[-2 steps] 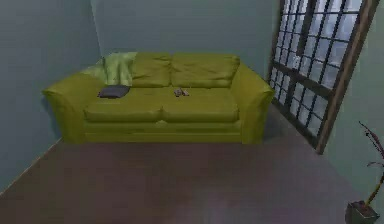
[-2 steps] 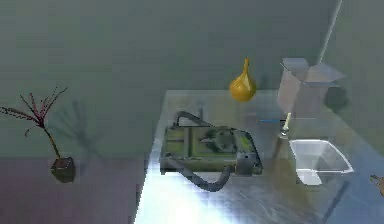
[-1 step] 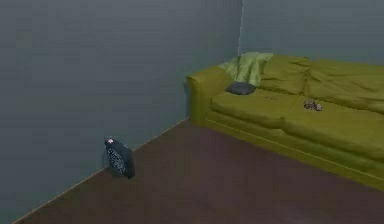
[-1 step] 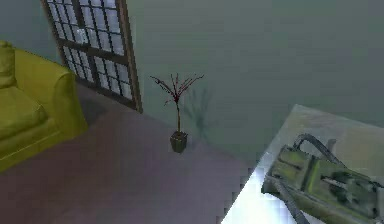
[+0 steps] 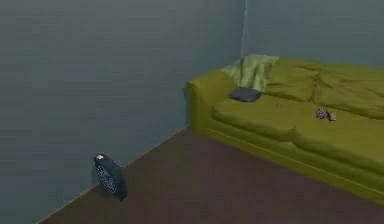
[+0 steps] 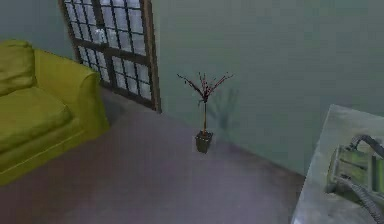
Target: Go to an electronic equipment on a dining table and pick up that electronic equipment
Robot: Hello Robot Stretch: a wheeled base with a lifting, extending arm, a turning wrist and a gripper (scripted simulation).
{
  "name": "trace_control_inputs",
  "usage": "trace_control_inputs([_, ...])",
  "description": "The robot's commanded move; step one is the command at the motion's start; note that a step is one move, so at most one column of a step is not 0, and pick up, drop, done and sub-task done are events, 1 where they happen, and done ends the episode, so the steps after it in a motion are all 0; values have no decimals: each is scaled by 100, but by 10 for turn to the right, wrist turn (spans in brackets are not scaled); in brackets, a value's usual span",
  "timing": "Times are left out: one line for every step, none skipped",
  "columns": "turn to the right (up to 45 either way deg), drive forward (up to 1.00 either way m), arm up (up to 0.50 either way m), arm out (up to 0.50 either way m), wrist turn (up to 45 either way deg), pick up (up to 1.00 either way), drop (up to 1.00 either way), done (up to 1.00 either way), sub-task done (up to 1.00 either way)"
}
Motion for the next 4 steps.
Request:
trace_control_inputs([450,0,0,0,0,0,0,0,0])
trace_control_inputs([450,0,0,0,0,0,0,0,0])
trace_control_inputs([-180,0,0,0,0,0,0,0,0])
trace_control_inputs([0,5,0,0,0,0,0,0,0])
